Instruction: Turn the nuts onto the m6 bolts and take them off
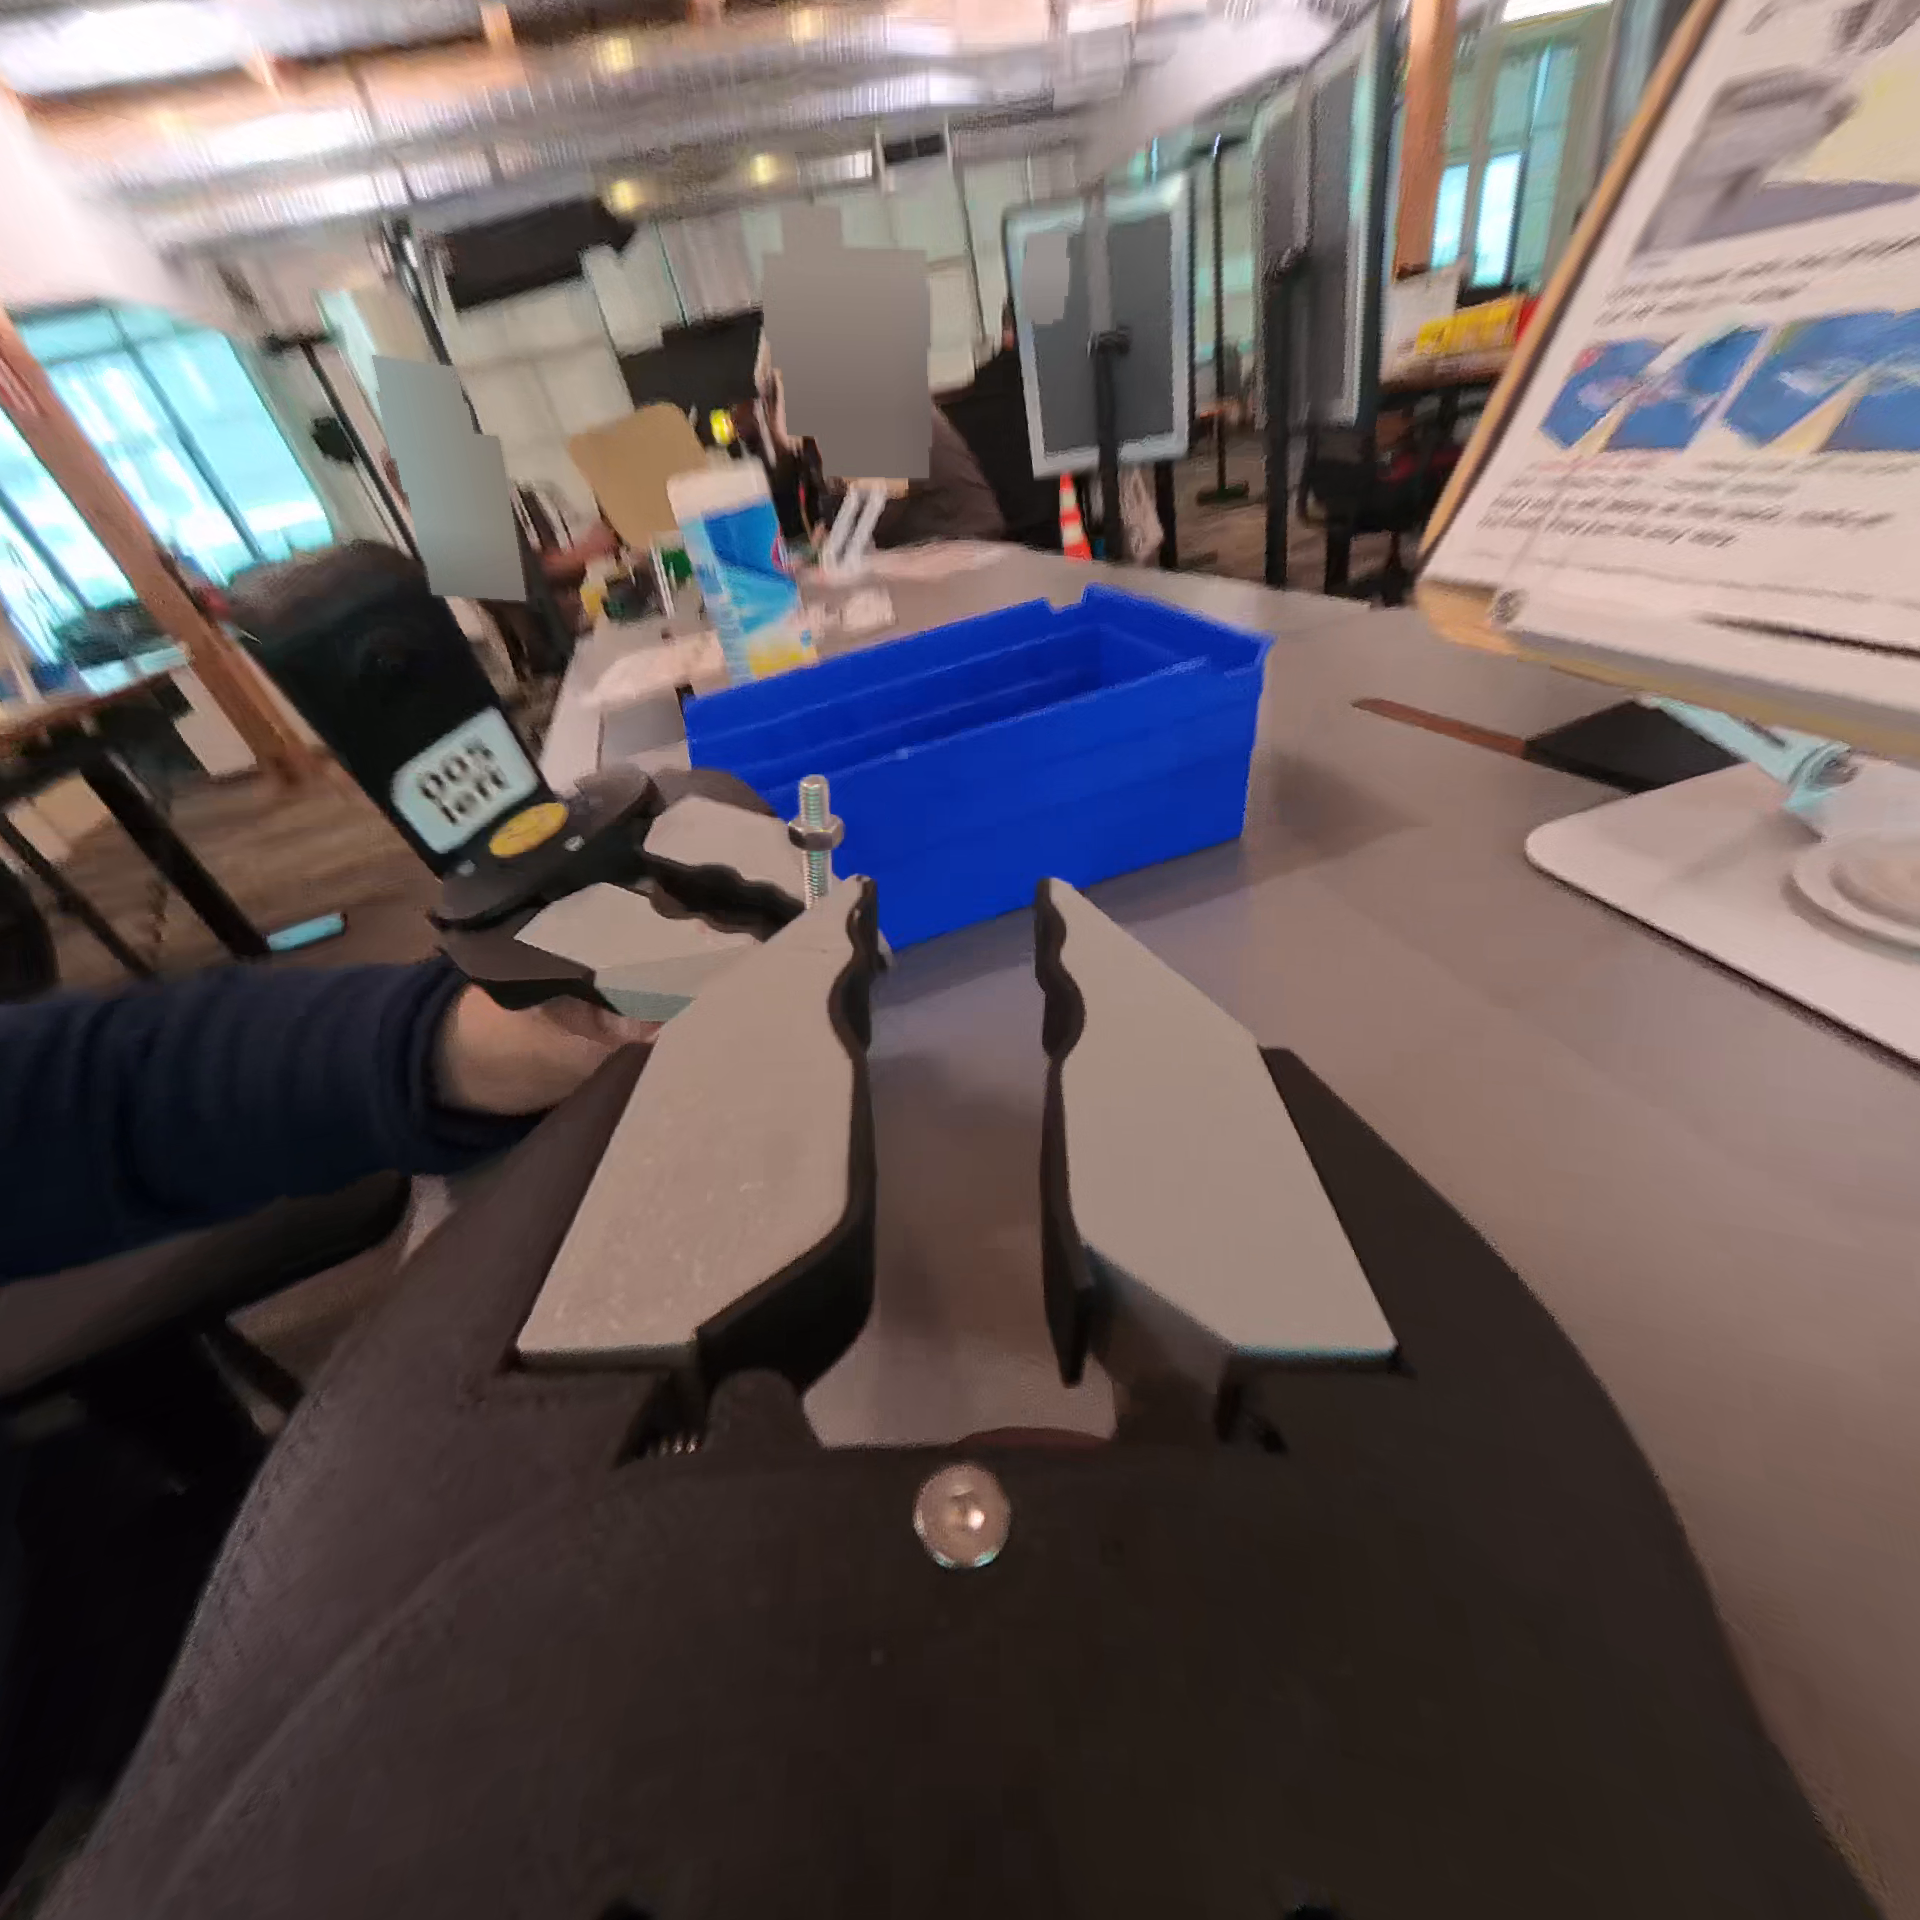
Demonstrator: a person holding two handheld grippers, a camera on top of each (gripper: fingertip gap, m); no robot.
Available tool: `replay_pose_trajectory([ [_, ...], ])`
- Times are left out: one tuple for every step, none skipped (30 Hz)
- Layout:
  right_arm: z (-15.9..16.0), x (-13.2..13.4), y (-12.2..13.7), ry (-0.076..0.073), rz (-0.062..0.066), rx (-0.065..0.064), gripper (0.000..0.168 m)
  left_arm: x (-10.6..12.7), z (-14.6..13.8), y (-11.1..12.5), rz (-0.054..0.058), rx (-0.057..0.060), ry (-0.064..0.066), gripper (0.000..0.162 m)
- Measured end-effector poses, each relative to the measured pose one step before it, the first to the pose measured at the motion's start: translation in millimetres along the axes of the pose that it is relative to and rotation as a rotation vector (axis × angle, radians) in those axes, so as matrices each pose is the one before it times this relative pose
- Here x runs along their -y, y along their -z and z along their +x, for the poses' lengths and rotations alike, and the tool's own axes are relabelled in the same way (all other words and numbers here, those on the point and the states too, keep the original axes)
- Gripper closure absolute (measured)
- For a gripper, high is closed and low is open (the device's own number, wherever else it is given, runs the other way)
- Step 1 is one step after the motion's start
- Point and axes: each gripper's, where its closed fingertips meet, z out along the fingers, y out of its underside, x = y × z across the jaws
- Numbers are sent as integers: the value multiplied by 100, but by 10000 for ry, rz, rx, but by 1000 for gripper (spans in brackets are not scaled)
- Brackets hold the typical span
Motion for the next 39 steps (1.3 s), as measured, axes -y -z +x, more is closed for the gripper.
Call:
replay_pose_trajectory([
  [145,917,848,-171,467,109,139,66,-568,217,27,124,185,154],
  [-166,674,529,-32,323,141,139,-100,-440,120,-61,160,-67,155],
  [-372,271,77,96,134,117,139,-242,-147,-11,-127,91,-149,155],
  [-661,-101,-347,150,-34,196,139,-190,170,-124,-69,-34,-29,154],
  [-753,-458,-655,158,-204,212,139,-205,431,-208,-72,-153,49,154],
  [-558,-708,-806,155,-356,95,139,-187,492,-239,-76,-149,-26,154],
  [-340,-741,-789,166,-394,4,139,-109,466,-213,-48,-107,-110,154],
  [-141,-588,-582,126,-279,-51,141,-92,436,-163,-52,-114,-86,154],
  [-19,-418,-342,7,-150,-26,150,-63,316,-108,-36,-91,-28,154],
  [-47,-290,-111,-113,-86,95,161,-68,116,-64,-41,-30,4,154],
  [34,-96,93,-187,-9,116,161,-140,-24,-39,-68,1,33,154],
  [147,-45,196,-170,-3,51,161,-44,-30,-22,8,-49,120,154],
  [175,-20,196,-118,28,14,161,27,14,-13,31,-94,211,154],
  [121,28,168,-86,55,18,161,41,-51,9,48,-59,221,154],
  [74,18,86,-38,28,8,161,55,-99,30,53,-25,193,154],
  [28,20,36,15,8,-11,161,36,-87,43,40,-23,152,154],
  [-44,11,-26,49,-4,5,161,31,-11,39,31,-67,132,154],
  [-139,10,-69,75,-2,32,161,-11,49,34,-5,-87,122,154],
  [-121,-40,-90,96,-22,15,161,-32,53,17,-24,-68,91,154],
  [-33,-152,-90,106,-92,-34,161,-128,72,-27,-70,-64,65,154],
  [1,-237,-121,119,-150,-58,161,-195,92,-70,-109,-66,63,154],
  [-26,-243,-126,135,-148,-52,161,-165,54,-76,-97,-33,16,154],
  [-19,-220,-133,149,-141,-67,161,-133,67,-53,-75,-23,-31,154],
  [43,-218,-94,168,-149,-106,161,-137,63,-56,-80,-12,-45,154],
  [57,-154,-42,165,-127,-106,161,-135,-4,-44,-78,22,-53,154],
  [63,-90,18,138,-87,-90,161,-81,-37,-14,-50,32,-43,154],
  [62,-25,78,109,-58,-75,161,2,-11,17,4,-1,15,154],
  [54,35,86,59,-16,-46,161,79,-36,36,45,-12,75,154],
  [64,-8,66,21,-7,-33,161,74,-65,42,43,-11,106,154],
  [90,-112,0,-9,-58,-36,161,21,-79,33,2,-20,115,154],
  [150,-237,-65,-43,-125,-66,161,21,-23,31,8,-46,99,154],
  [197,-315,-124,-28,-163,-94,161,70,14,52,35,-35,68,154],
  [87,-251,-113,-11,-128,-39,161,18,-31,17,7,26,-1,153],
  [-25,-53,-62,-19,-20,13,161,-93,-8,-14,-57,26,-65,153],
  [-75,67,-8,-24,43,47,162,-30,58,-17,-11,0,-60,153],
  [-129,107,20,-52,68,97,162,11,18,-7,6,21,-44,156],
  [-130,146,43,-80,98,110,162,0,-39,-10,-2,42,-33,157],
  [-80,111,28,-62,85,78,162,-5,-11,-14,-11,-2,28,157],
  [-68,20,-13,-39,34,65,162,22,34,9,12,-47,88,157],
])
